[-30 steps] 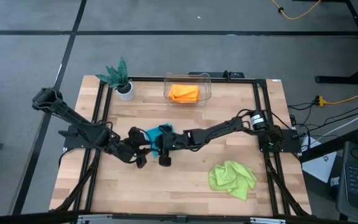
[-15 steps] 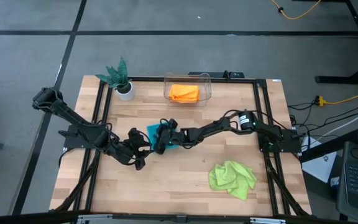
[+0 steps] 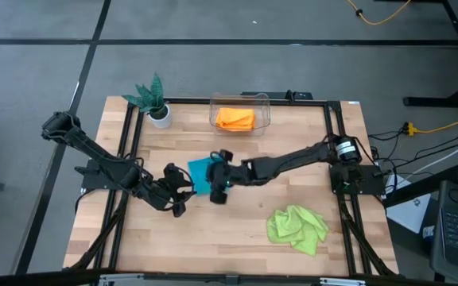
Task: Fold microfiber towels
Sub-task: Fold the blue microfiber towel
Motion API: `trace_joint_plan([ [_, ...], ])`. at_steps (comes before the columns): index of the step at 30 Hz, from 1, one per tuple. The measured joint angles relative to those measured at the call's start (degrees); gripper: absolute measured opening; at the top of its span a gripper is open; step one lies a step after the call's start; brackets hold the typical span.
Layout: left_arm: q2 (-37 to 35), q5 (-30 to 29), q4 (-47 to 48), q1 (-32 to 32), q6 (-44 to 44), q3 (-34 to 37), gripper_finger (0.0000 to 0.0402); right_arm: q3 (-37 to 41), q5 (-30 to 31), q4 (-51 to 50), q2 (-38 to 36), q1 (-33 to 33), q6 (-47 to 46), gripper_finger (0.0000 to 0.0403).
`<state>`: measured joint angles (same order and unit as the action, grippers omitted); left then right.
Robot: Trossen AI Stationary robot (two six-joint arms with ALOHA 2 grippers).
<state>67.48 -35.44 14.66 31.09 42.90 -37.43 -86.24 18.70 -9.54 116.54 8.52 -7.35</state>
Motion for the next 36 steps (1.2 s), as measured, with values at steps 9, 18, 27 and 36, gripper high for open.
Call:
trace_joint_plan([
  [9, 7.1, 3.4, -0.4, 0.2, 0.0, 0.0, 0.0141, 0.3, -1.0, -14.4, 0.5, 4.4, -4.6, 0.0165],
  [18, 14.9, 3.0, -3.0, -1.1, 0.4, 0.0, 0.0156, 0.3, -2.4, -15.9, 0.5, 5.6, 0.8, 0.0165],
  [27, 17.6, 1.9, -4.5, -4.5, -4.9, 0.0, 0.0197, 0.3, -2.3, -13.5, 0.5, 5.5, -0.7, 0.0165],
  [36, 20.9, 5.2, -5.4, -4.8, -9.0, 0.0, 0.0199, 0.3, -8.2, -16.3, 2.4, 4.9, 1.8, 0.0175],
])
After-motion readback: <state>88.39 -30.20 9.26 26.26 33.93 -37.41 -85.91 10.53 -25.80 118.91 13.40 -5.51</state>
